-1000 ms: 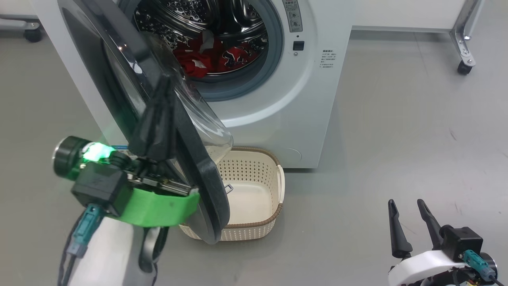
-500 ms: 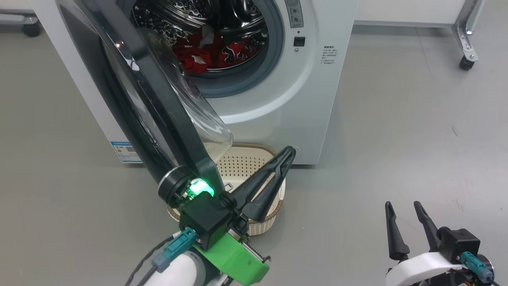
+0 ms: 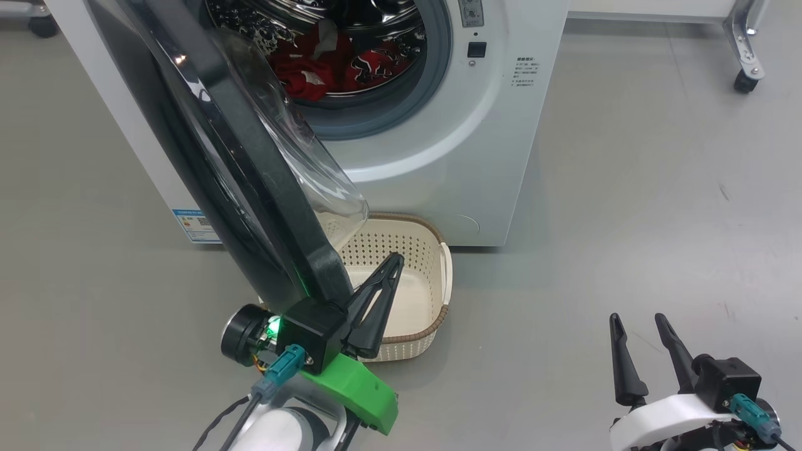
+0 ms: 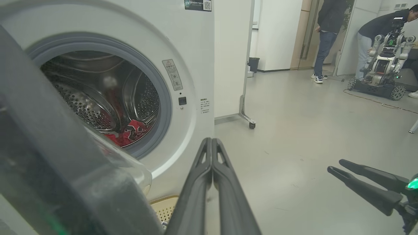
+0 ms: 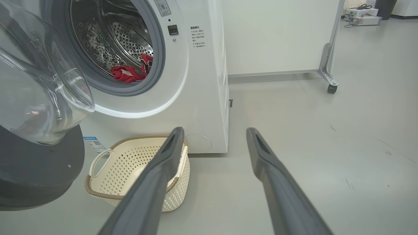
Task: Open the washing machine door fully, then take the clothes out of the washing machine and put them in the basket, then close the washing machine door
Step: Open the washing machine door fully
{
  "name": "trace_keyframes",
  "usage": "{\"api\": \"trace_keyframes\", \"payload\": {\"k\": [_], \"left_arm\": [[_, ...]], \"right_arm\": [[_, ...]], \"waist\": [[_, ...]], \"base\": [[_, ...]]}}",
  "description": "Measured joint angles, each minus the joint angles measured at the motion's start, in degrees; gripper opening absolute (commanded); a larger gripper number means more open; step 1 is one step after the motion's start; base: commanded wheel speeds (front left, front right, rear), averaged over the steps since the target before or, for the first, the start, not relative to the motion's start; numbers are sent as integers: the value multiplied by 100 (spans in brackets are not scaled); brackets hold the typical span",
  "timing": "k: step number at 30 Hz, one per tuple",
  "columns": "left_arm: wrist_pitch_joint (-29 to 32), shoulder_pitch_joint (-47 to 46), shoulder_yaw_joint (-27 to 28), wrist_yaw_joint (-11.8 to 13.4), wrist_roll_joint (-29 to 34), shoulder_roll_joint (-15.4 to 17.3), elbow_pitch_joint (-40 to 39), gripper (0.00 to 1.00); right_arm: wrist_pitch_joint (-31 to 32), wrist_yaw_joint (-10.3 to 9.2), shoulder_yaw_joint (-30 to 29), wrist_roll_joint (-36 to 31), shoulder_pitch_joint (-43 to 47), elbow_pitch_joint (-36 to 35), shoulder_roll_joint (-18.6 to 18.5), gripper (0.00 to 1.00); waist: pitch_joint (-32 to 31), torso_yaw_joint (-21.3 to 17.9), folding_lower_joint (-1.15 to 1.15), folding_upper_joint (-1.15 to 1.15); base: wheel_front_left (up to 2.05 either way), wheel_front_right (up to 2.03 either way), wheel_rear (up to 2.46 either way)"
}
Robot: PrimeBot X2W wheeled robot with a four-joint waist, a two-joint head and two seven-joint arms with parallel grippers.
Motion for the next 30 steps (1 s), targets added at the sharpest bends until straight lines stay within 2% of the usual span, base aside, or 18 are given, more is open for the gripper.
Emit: {"api": "trace_keyframes", "payload": {"k": [7,30], "left_arm": [[3,24,63,214,-12,0,153,0],[-57,163,158,367,-126,-7,287,0]], "right_arm": [[0,27,-45,-1,-12,3,35,100],[0,78,-253,-52,-70,67,60,100]], "waist": [[62,8,0,0],[127,279,0,0]], "base": [[0,0,0],[0,0,0]]}}
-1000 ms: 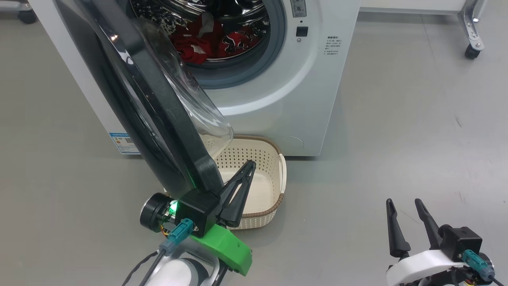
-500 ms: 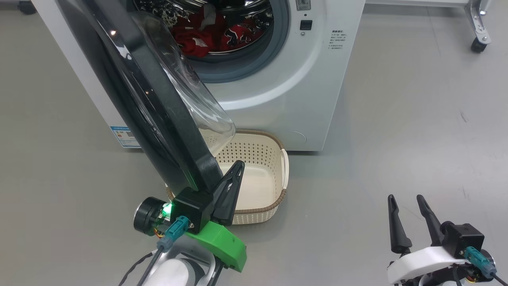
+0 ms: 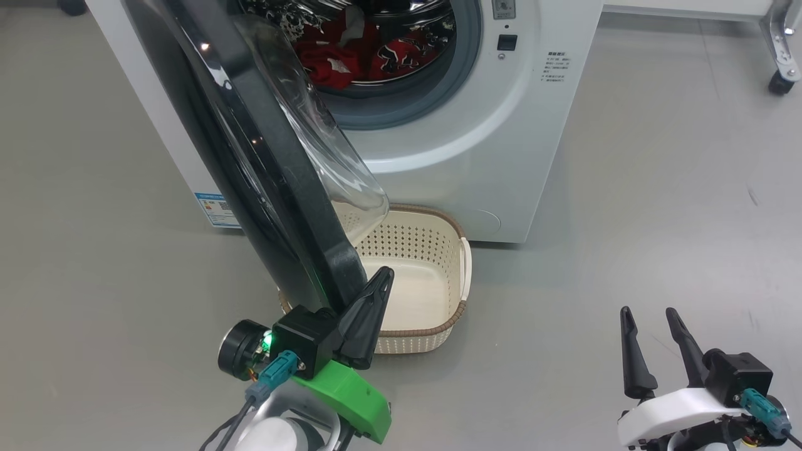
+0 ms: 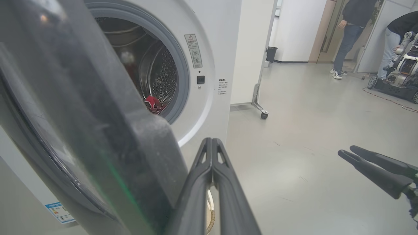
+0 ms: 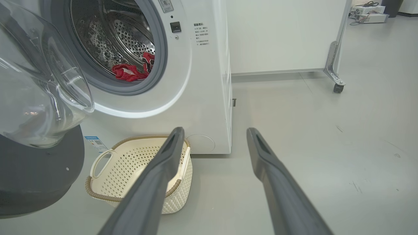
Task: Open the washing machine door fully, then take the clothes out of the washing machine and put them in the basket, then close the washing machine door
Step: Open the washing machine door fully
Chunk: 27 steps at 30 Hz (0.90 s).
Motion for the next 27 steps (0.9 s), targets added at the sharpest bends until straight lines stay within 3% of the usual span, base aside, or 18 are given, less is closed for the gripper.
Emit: {"api": "trace_keyframes", "payload": {"k": [27], "left_arm": [[-77,310,156,69,11,-31,-208,0]], "right_arm": [[0,1,-240,-49,58,15,13,100]], "waist": [[-34,842,0,0]], "base": [[0,0,0]]}}
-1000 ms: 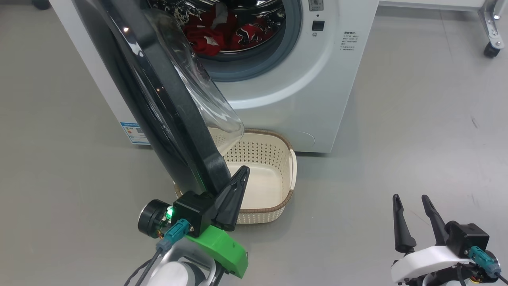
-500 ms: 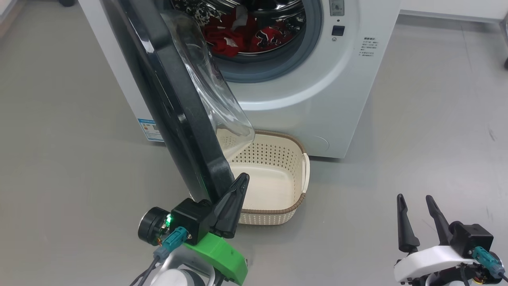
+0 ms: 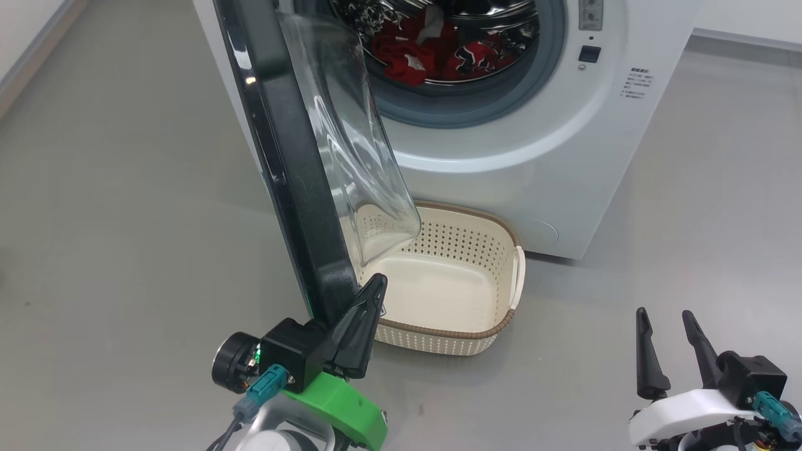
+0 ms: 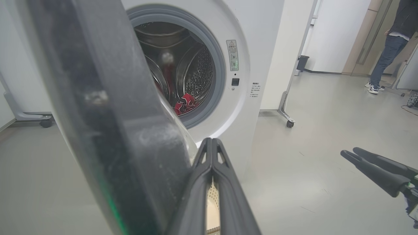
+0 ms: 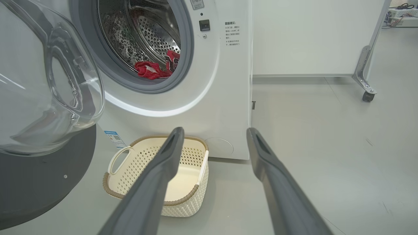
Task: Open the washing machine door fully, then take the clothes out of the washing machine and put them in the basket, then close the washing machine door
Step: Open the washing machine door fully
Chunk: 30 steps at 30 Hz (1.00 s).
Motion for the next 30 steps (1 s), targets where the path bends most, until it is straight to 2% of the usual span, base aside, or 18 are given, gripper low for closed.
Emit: {"api": "trace_keyframes", "payload": {"k": [11,19,30], "left_arm": [[-32,110,77,24,46,3,-64,0],[-86,267,381,70,56,68,-73,0],[-236,530,1127,76,130,357,4,0]], "right_arm": [[0,-1,-92,-59,7,-49,-30,100],[0,-1,-92,-103,5,-53,-34,100],[0,4,30,-259,-3,-8,-40,100]], "waist": [[29,422,0,0],[53,715,0,0],[-9,687,0,0]], "base": [[0,0,0],[0,0,0],[0,0,0]]}}
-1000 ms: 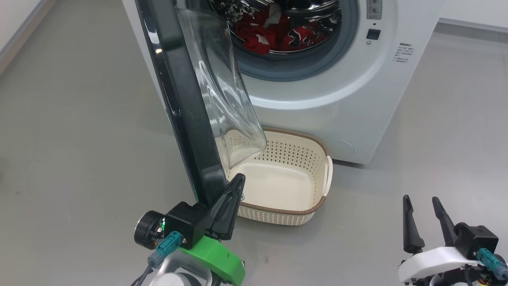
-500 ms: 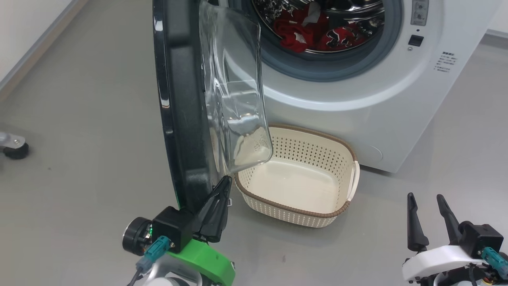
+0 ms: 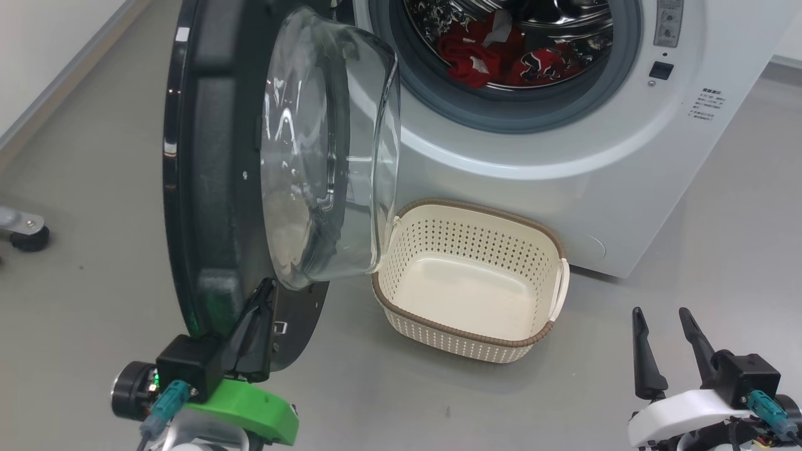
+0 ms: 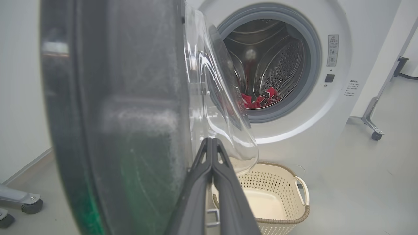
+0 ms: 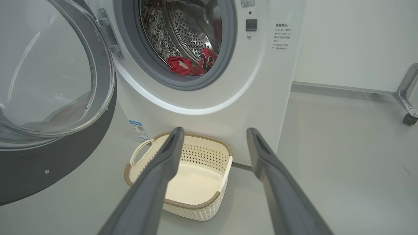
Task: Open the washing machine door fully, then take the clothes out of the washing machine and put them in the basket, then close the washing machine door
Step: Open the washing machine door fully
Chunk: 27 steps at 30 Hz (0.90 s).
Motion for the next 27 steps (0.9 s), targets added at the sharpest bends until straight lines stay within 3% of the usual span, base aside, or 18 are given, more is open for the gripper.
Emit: {"api": "trace_keyframes", "payload": {"k": [27], "left_arm": [[-241,28,2156,26,158,296,555,0]], "right_arm": [[110,-2,165,-203,-176,-561,-46,100]], "waist": [[175,-666,0,0]], "base": [[0,0,0]]}}
